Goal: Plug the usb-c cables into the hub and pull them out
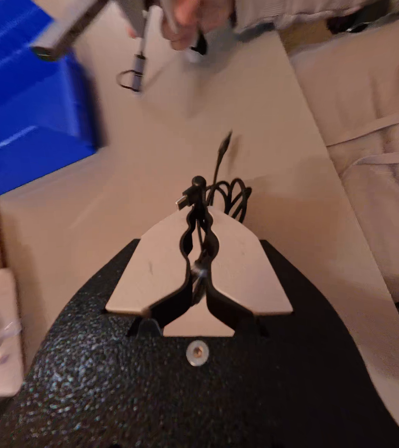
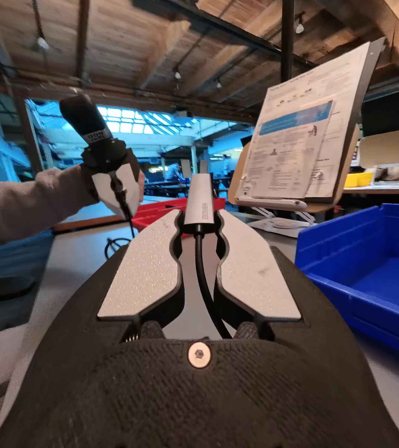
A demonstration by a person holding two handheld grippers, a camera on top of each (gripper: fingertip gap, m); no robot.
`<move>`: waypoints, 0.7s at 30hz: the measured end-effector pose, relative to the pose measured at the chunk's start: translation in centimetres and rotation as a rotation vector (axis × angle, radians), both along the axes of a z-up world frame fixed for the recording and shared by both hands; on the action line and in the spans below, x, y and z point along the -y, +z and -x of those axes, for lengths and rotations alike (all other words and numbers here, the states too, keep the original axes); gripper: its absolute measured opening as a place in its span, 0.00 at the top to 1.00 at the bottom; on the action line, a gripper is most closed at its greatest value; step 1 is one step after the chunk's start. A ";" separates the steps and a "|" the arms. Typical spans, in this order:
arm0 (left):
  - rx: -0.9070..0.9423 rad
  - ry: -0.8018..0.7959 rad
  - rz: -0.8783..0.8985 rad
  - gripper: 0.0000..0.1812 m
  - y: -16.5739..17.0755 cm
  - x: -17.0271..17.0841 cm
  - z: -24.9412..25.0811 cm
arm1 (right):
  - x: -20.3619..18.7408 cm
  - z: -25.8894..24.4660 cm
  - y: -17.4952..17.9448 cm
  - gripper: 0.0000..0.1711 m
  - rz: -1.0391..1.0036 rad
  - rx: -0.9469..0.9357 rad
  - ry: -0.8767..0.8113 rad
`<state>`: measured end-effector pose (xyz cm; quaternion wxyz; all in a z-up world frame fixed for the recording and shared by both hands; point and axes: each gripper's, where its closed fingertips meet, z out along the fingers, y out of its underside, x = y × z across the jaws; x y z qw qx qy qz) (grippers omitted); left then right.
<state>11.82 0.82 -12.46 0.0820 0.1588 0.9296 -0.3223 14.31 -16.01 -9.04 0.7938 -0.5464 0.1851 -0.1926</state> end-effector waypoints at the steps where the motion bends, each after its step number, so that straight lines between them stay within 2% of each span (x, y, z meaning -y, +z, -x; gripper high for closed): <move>1: -0.021 -0.014 -0.029 0.97 -1.6 0.6 0.1 | -0.3 0.0 -0.3 0.86 0.030 0.005 -0.010; 5: 0.005 -0.022 -0.155 0.97 -7.0 2.6 -0.4 | -1.7 -0.2 -1.4 0.86 0.097 0.009 -0.022; 10: -0.053 0.069 -0.127 0.96 -10.8 4.8 -1.0 | -2.7 -0.6 -2.5 0.86 0.123 -0.005 -0.023; 14: 0.023 0.130 -0.009 0.91 -10.6 6.1 -1.8 | -2.5 -0.7 -2.5 0.86 0.136 0.006 -0.041; 21: 0.474 0.072 0.034 0.84 -8.8 6.7 -1.8 | -2.1 -0.8 -2.4 0.86 0.121 0.005 -0.043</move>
